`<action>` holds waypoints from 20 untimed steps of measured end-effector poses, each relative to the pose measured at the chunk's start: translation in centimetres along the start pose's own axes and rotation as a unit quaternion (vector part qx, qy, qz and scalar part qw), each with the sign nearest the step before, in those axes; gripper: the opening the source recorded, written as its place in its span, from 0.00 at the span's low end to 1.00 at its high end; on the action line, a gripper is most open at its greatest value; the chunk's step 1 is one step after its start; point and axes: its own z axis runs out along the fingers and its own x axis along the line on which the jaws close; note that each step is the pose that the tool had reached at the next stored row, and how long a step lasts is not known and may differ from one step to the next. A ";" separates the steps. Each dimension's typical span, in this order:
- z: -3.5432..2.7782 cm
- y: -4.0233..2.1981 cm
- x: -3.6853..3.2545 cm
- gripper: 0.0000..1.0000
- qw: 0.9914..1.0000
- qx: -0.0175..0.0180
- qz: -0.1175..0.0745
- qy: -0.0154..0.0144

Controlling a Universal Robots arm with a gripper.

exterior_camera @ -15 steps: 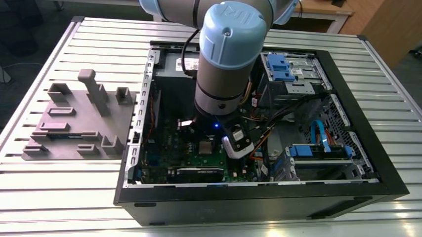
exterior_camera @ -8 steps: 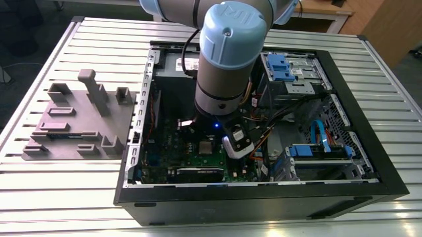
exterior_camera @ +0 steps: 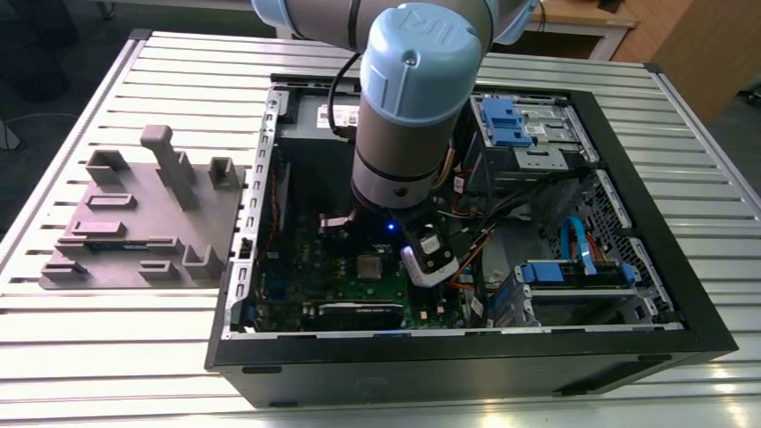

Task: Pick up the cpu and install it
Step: 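Place the cpu into insertion slot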

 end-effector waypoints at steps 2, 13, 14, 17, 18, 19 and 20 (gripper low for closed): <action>-0.01 -0.01 -0.01 0.59 1.000 0.000 0.000 0.000; -0.01 -0.01 -0.05 0.45 1.000 -0.001 0.000 0.000; -0.01 0.00 -0.05 0.43 1.000 -0.001 0.000 0.000; -0.01 0.00 -0.05 0.43 1.000 -0.002 0.000 0.000; 0.00 0.00 -0.05 0.43 1.000 -0.003 0.000 0.000; 0.00 0.00 -0.05 0.43 1.000 -0.004 0.000 0.000; 0.01 -0.01 -0.05 0.43 1.000 -0.004 0.000 0.000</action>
